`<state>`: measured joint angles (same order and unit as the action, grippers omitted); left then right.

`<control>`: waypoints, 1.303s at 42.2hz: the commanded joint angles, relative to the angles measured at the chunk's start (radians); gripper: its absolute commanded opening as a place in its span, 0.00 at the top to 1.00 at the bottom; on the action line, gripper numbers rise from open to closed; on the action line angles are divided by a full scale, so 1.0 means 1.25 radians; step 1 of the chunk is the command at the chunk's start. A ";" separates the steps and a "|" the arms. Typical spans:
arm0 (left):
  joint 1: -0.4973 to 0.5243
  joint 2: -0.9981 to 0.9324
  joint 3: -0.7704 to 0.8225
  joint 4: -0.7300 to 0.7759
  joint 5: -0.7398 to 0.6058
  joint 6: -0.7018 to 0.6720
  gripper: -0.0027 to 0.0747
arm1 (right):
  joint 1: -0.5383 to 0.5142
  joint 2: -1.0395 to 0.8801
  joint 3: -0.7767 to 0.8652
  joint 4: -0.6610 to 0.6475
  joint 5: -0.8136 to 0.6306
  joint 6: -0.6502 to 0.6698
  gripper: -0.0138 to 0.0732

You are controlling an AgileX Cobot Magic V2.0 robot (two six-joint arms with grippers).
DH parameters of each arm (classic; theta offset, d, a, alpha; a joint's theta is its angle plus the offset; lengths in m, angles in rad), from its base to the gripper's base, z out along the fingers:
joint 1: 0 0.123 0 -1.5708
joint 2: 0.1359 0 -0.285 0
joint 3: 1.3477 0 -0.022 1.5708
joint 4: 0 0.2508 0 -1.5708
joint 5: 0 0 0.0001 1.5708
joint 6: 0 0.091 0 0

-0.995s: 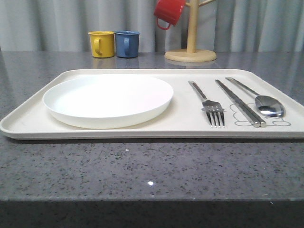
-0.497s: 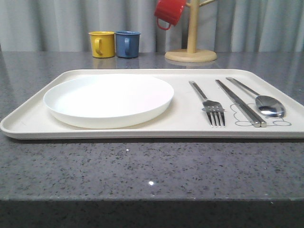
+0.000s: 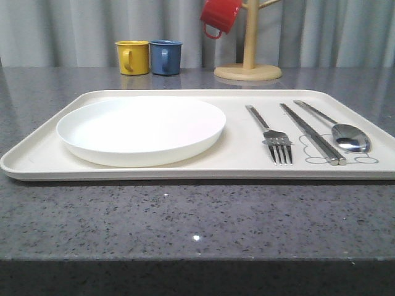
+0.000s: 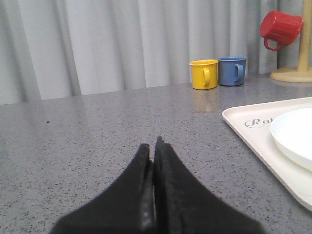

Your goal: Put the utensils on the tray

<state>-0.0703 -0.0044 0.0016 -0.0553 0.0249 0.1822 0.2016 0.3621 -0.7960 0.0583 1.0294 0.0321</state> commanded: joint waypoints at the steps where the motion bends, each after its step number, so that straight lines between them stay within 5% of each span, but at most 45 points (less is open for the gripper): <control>1: -0.004 -0.016 0.016 -0.007 -0.067 -0.007 0.99 | 0.001 0.008 -0.018 -0.006 -0.053 -0.004 0.92; 8: -0.004 -0.016 0.016 -0.007 -0.067 -0.007 0.99 | -0.035 -0.020 0.032 -0.041 -0.098 -0.004 0.92; 15: -0.004 -0.016 0.016 -0.007 -0.067 -0.007 0.99 | -0.149 -0.113 0.242 -0.047 -0.336 -0.004 0.92; 27: -0.004 -0.016 0.016 -0.007 -0.067 -0.007 0.99 | -0.160 -0.235 0.546 -0.047 -0.708 -0.004 0.92; 41: -0.004 -0.015 0.016 -0.007 -0.067 -0.007 0.99 | -0.161 -0.312 0.660 -0.047 -0.856 -0.004 0.92; 55: -0.004 -0.015 0.016 -0.007 -0.067 -0.007 0.99 | -0.161 -0.312 0.659 -0.035 -0.873 -0.003 0.92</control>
<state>-0.0703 -0.0044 0.0016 -0.0553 0.0206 0.1822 0.0054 -0.0098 0.0262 0.0127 0.0245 0.0321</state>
